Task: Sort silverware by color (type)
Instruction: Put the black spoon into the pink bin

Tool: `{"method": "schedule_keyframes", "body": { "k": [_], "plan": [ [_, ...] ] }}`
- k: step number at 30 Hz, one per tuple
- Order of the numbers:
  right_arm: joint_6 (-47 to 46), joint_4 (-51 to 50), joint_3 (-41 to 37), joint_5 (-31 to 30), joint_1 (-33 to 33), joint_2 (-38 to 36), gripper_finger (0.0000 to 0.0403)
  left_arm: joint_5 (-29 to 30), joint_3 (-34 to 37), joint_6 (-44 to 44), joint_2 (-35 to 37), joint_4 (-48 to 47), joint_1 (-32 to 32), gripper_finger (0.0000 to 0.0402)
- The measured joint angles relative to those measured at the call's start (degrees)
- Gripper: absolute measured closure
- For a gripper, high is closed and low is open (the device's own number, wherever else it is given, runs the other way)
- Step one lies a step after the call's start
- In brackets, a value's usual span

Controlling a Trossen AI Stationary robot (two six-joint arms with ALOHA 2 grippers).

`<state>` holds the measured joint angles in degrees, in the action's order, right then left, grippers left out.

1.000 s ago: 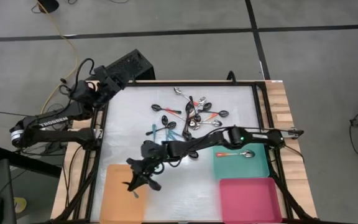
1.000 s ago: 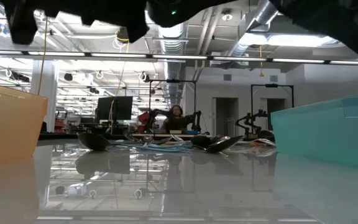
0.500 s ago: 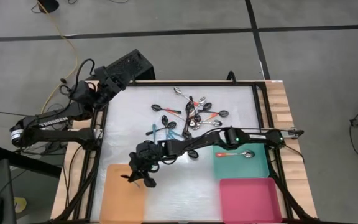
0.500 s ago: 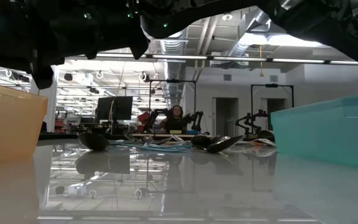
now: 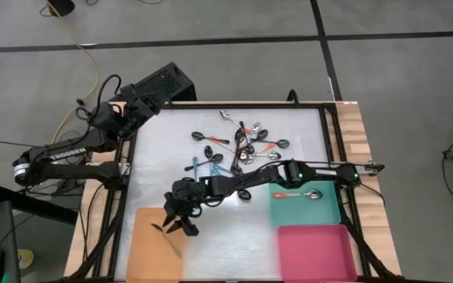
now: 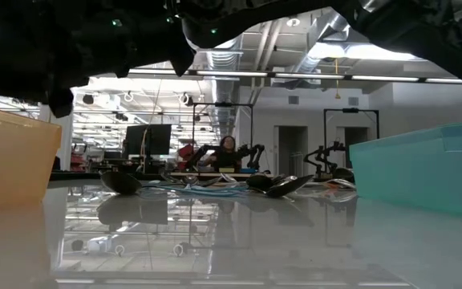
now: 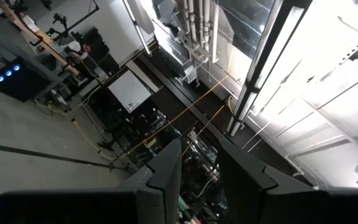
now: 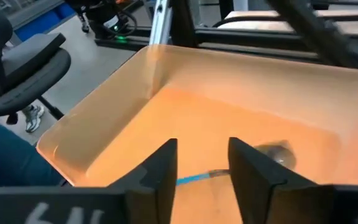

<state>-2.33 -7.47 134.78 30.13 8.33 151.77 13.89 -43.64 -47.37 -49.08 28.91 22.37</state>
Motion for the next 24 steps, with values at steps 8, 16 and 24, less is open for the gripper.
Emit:
{"method": "schedule_keyframes", "body": {
  "k": [8, 16, 24],
  "plan": [
    [-1.5, -6.8, 0.0, 0.2, -4.4, -5.1, 0.0201, 0.3, 0.0, 0.0, 0.0, 0.0, 0.0, 0.0311],
    [-0.7, -23.9, 0.1, -0.8, -12.1, -15.9, 0.0202, 0.2, 0.0, -1.4, 0.3, 3.5, 0.4, 0.0311],
    [4.8, -46.2, 0.0, -6.0, -20.1, -22.4, 0.0207, -1.0, 0.0, -1.4, 4.4, 9.5, 2.6, 0.0311]
  ]
}}
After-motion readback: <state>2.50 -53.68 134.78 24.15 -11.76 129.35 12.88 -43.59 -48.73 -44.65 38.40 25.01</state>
